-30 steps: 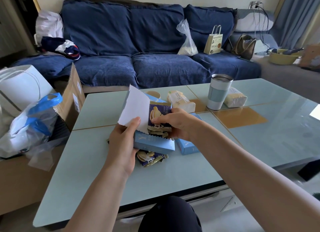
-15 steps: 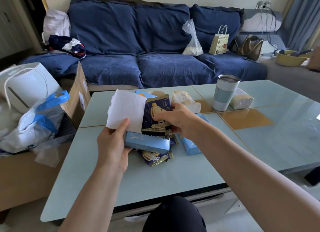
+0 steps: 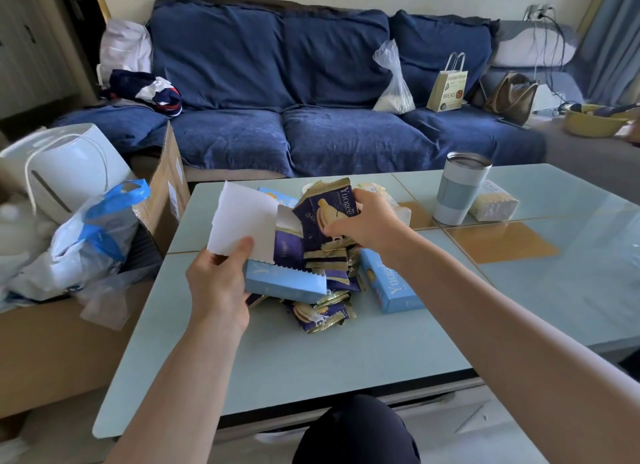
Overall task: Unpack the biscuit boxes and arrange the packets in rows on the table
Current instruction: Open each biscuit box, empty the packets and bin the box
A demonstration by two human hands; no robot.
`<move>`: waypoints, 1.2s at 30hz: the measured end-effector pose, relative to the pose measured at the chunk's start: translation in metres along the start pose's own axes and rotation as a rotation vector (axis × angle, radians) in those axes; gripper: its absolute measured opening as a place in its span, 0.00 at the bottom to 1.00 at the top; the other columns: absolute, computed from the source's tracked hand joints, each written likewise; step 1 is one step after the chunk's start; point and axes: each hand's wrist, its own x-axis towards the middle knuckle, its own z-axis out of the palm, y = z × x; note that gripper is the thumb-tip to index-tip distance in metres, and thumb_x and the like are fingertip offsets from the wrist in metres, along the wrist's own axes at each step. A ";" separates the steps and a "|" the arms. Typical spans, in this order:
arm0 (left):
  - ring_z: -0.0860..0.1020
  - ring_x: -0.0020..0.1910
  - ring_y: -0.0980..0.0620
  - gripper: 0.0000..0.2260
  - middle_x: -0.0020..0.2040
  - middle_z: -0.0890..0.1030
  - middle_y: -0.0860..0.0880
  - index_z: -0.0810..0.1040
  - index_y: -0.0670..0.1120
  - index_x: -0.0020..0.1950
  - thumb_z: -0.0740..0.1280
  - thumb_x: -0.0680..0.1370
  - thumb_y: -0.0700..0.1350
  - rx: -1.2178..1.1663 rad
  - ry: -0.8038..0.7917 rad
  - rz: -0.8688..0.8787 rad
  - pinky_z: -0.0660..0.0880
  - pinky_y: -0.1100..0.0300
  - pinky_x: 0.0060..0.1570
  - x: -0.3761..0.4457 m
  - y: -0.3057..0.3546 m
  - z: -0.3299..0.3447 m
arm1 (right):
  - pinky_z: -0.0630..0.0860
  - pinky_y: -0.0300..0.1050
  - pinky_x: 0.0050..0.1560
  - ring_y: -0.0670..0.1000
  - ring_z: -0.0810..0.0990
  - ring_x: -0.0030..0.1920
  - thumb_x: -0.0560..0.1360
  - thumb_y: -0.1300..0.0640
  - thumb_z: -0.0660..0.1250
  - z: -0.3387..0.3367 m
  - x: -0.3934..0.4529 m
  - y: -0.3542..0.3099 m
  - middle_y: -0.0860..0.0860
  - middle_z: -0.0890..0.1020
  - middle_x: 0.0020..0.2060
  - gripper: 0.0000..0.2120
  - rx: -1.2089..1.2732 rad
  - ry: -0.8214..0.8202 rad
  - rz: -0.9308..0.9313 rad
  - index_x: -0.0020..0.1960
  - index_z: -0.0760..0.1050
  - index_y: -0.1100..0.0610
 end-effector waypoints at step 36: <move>0.84 0.44 0.47 0.07 0.45 0.85 0.50 0.80 0.48 0.52 0.70 0.76 0.38 -0.250 0.079 -0.133 0.80 0.48 0.42 0.023 -0.007 -0.048 | 0.84 0.56 0.40 0.58 0.83 0.48 0.71 0.65 0.71 -0.005 0.024 0.028 0.58 0.80 0.52 0.17 0.098 0.238 0.288 0.59 0.73 0.60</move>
